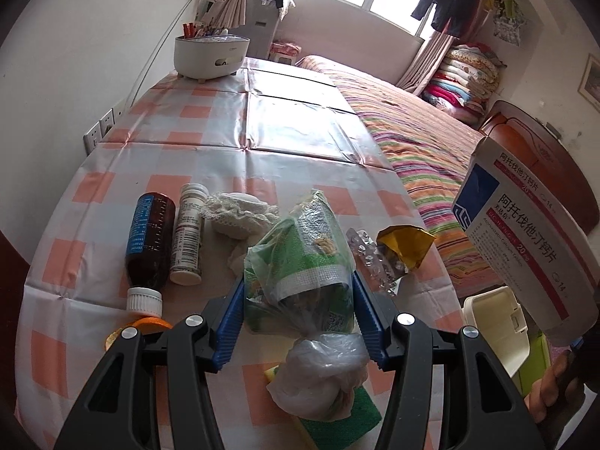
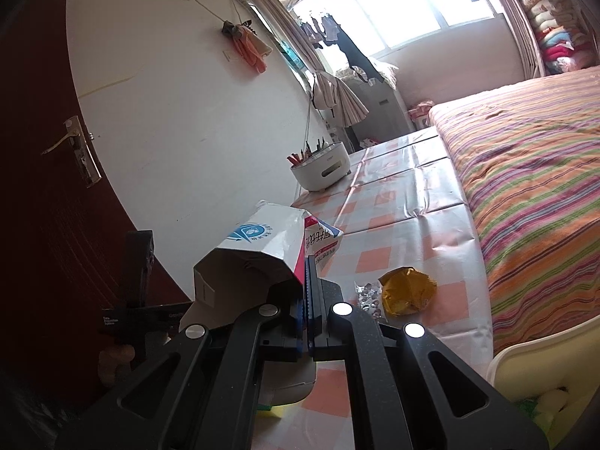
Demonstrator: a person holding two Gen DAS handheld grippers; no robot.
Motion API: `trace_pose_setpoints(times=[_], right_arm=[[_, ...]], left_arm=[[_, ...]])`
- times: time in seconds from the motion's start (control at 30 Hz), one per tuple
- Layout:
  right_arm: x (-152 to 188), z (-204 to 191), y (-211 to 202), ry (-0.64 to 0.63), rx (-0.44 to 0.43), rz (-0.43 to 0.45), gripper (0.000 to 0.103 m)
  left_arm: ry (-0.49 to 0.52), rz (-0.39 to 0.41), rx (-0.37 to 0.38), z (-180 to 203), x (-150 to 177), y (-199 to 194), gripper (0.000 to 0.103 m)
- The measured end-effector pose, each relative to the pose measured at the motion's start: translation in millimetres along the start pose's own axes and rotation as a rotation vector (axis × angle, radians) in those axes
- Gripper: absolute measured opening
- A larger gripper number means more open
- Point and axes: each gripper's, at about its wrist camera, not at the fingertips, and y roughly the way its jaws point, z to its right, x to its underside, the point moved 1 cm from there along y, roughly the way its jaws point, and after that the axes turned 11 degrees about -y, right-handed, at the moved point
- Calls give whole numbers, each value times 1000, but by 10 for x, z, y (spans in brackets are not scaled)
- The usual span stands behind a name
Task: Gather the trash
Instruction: 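Carry the box and bag over the cream bin with both tools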
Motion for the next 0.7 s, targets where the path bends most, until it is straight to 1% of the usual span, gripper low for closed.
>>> trace_pose_setpoints(times=[0.37,0.63,0.7], right_arm=[[99,231,-440,15,85,31,1],[223,377,-711,44,149,44,1],[256,406,-763,44,176,43,1]], left_arm=[[91,-24,90,591,195,41,53],[166,-83,149,982,428,133,53],[175,-99,164,1047,491,149,53]])
